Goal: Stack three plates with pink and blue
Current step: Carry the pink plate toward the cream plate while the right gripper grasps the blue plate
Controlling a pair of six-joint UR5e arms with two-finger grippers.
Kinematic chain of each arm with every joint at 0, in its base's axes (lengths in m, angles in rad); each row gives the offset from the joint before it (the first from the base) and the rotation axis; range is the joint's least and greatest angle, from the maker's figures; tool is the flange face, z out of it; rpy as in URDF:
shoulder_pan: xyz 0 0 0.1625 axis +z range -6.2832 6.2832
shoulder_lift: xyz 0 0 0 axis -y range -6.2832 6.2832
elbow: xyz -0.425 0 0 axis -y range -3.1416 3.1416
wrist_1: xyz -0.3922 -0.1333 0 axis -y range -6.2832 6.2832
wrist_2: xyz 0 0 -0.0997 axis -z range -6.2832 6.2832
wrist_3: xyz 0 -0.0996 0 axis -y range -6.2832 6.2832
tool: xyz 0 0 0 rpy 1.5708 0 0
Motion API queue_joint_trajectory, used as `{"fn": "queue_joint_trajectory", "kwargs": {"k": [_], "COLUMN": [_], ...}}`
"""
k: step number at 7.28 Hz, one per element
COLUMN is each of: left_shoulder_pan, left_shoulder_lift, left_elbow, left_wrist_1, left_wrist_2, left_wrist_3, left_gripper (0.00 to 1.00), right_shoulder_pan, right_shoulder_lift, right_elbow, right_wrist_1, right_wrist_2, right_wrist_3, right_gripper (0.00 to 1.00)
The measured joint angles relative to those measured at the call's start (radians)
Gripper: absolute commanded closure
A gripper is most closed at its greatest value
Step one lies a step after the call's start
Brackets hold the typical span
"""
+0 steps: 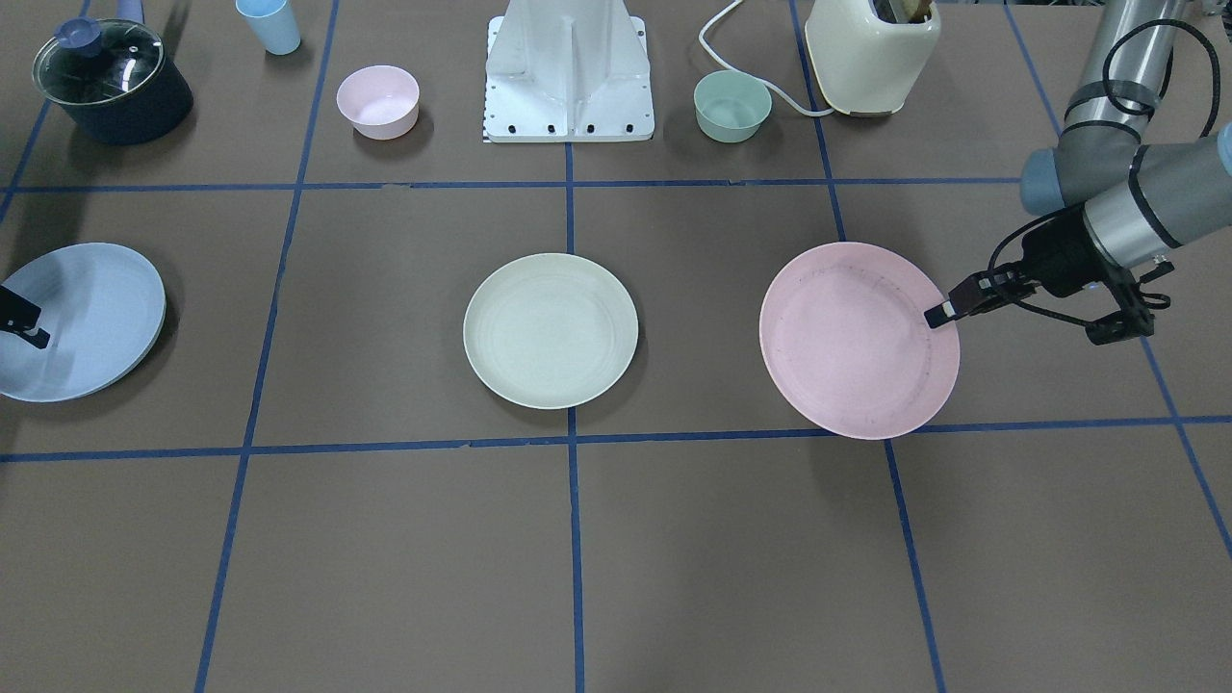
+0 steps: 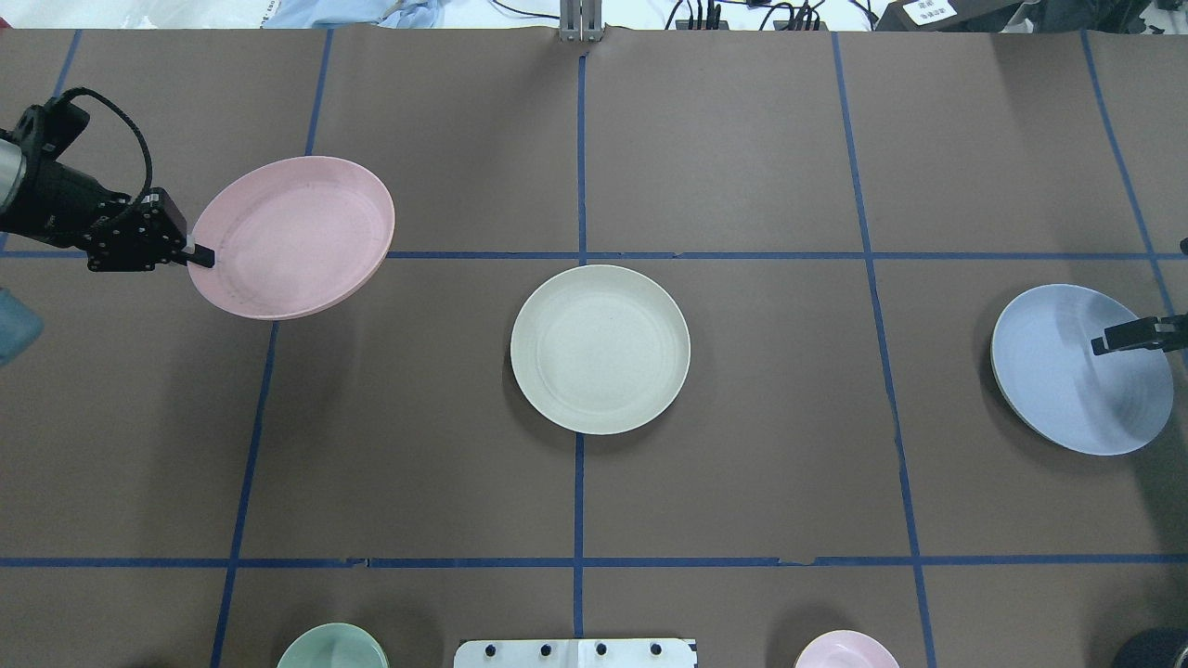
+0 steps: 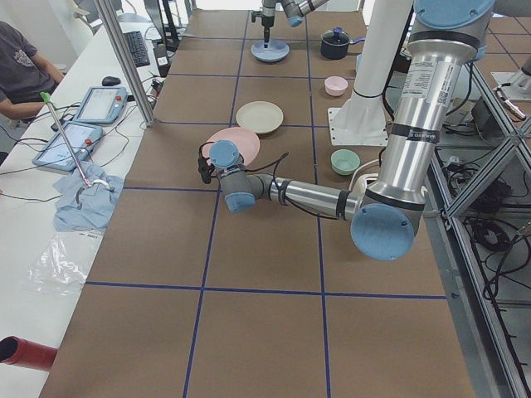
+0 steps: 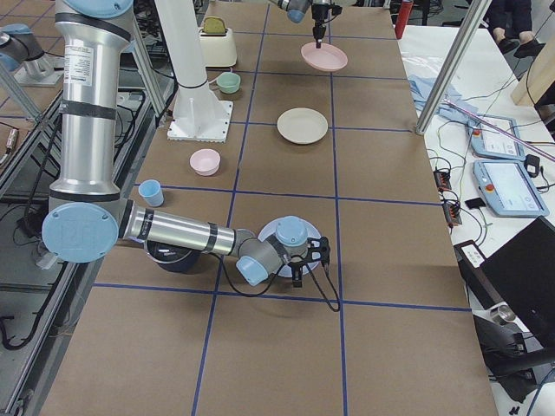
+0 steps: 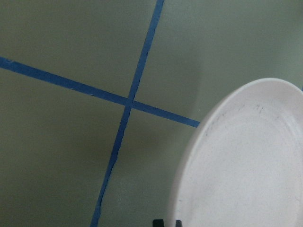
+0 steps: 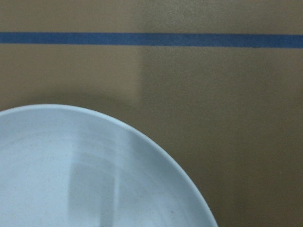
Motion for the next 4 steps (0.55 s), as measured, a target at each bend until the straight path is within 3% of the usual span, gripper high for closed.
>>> {"fn": "queue_joint_trajectory", "kwargs": {"k": [1,2,4], "left_shoulder_pan": [0.000,0.002,0.017], "left_shoulder_lift": [-0.001,-0.001,-0.011], "left_elbow": [0.000,-0.001,-0.001], "left_wrist_1": [0.000,0.000,0.000], "left_wrist_2": [0.000,0.000,0.020], "left_wrist_3": [0.000,0.000,-0.012], "left_gripper": [1.00,1.00,1.00], "right_shoulder_pan": [0.011,0.020,0.032], "right_shoulder_lift": [-0.003,-0.004,-0.010], "right_elbow": [0.000,0.000,0.004], "right_wrist_1": [-0.001,-0.004,-0.006], "right_wrist_2": [0.002,0.005,0.007], "right_wrist_3": [-0.002,-0.004,-0.005], "right_gripper": [0.86,1.00,1.00]}}
